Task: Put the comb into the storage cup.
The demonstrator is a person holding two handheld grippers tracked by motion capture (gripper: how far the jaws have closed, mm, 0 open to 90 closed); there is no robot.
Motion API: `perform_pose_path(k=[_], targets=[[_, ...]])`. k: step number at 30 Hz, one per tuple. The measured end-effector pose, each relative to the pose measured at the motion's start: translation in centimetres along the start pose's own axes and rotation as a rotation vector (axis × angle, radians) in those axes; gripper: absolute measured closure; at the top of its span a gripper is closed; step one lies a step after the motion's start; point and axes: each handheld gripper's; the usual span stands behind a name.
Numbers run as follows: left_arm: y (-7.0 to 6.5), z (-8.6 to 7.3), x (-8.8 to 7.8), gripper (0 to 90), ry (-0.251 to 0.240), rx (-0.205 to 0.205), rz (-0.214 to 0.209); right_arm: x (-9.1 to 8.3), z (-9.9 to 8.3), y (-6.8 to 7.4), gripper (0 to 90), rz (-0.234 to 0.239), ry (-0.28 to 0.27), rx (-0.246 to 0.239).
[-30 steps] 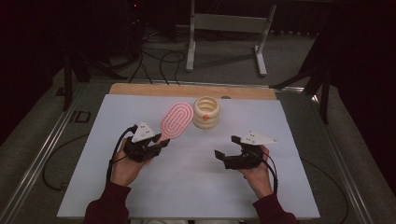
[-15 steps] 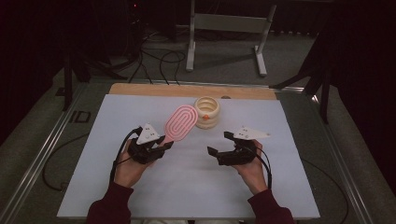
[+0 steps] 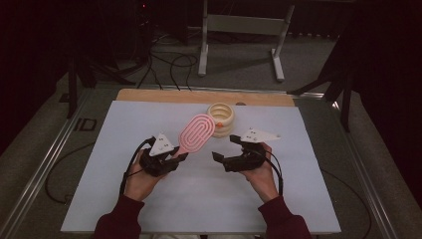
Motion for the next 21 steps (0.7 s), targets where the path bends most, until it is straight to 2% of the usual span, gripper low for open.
perform_pose_path(k=[6, 12, 21], targets=[[-0.4, -0.1, 0.3, 70.2, 0.003, 0.01, -0.003, 0.7, 0.7, 0.2, 8.6, 0.049, -0.02, 0.01], [-0.7, -0.2, 0.5, 70.2, 0.001, 0.014, -0.014, 1.1, 1.4, 0.4, 8.6, 0.055, -0.026, 0.005], [-1.6, 0.0, 0.6, 70.2, -0.02, 0.04, -0.034, 2.0, 2.1, 0.1, 8.7, 0.102, -0.029, 0.037]])
Point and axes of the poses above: each handheld gripper's, and its own axes: x roughly forward along the jaws, z roughly out of its top, y roughly to its left, and after that the axes turned 14 degrees about z, right-handed
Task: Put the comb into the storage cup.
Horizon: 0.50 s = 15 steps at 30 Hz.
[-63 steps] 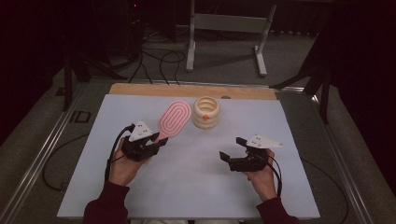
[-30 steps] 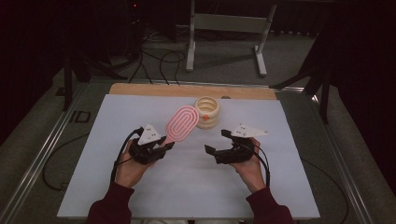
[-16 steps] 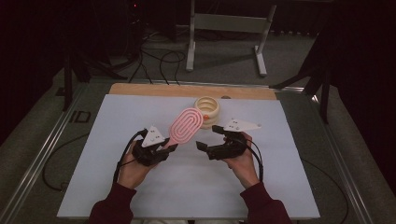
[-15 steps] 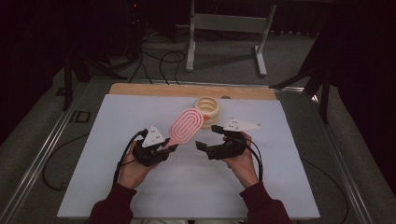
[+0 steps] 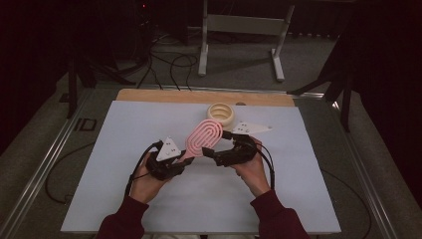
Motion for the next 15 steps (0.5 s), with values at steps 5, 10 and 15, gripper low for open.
perform_pose_path(k=[5, 10, 15], targets=[[-0.39, 0.05, 0.01, 70.2, -0.016, 0.008, -0.008, 0.22, 0.11, -0.11, 9.1, 0.008, 0.004, 0.016], [-0.74, 0.14, 0.04, 70.2, -0.029, 0.017, -0.016, 0.45, 0.11, -0.23, 20.0, 0.018, -0.003, 0.075], [-0.82, 0.16, -0.04, 70.1, -0.041, 0.019, -0.017, 0.71, 0.15, -0.06, 28.4, 0.022, 0.002, 0.087]])
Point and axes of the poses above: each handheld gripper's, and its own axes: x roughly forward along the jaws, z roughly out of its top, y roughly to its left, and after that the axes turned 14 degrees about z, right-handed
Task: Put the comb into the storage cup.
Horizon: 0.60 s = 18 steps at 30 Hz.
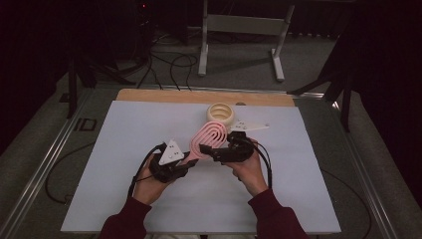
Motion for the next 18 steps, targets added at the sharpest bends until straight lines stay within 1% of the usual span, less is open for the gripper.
perform_pose_path(k=[3, 7, 11, 15, 16, 18], targets=[[-0.01, 0.0, -0.04, 70.1, -0.003, 0.0, -0.002, 0.12, 0.03, 0.09, 34.8, 0.013, -0.005, 0.006], [-0.01, 0.02, -0.15, 70.2, -0.015, -0.002, -0.011, 0.12, 0.01, -0.09, 42.7, 0.044, -0.002, 0.03], [-0.26, 0.02, -0.09, 70.1, -0.024, 0.004, -0.018, 0.17, -0.05, -0.17, 48.3, 0.071, -0.003, 0.045], [-0.29, 0.0, -0.01, 70.1, -0.016, 0.015, -0.02, 0.18, -0.1, -0.3, 54.8, 0.108, 0.0, 0.068], [-0.33, -0.03, 0.06, 70.2, -0.013, 0.016, -0.018, 0.22, -0.11, -0.3, 55.8, 0.112, 0.004, 0.071], [-0.37, -0.12, 0.22, 70.3, -0.006, 0.023, -0.015, 0.31, -0.16, -0.21, 57.6, 0.117, 0.018, 0.056]])
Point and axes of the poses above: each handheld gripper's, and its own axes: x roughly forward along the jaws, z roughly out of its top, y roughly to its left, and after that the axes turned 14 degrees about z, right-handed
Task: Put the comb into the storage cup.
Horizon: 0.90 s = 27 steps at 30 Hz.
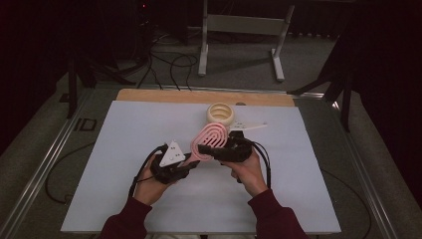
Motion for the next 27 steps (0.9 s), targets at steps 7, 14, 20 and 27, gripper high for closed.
perform_pose_path(k=[7, 14, 20, 27], targets=[[0.11, -0.06, 0.02, 70.5, -0.001, -0.006, 0.001, 0.28, -0.03, 0.3, 61.2, 0.006, -0.006, -0.003], [0.1, -0.07, 0.0, 70.4, -0.004, -0.005, 0.007, 0.47, 0.0, 0.45, 63.6, 0.028, -0.027, 0.027], [0.15, -0.08, -0.04, 69.9, -0.011, -0.014, 0.005, 0.42, -0.05, 0.5, 63.7, 0.03, -0.049, 0.042], [0.24, -0.08, -0.18, 58.5, -0.022, -0.017, 0.03, 0.37, -0.14, 0.32, 64.1, 0.045, -0.07, 0.063]])
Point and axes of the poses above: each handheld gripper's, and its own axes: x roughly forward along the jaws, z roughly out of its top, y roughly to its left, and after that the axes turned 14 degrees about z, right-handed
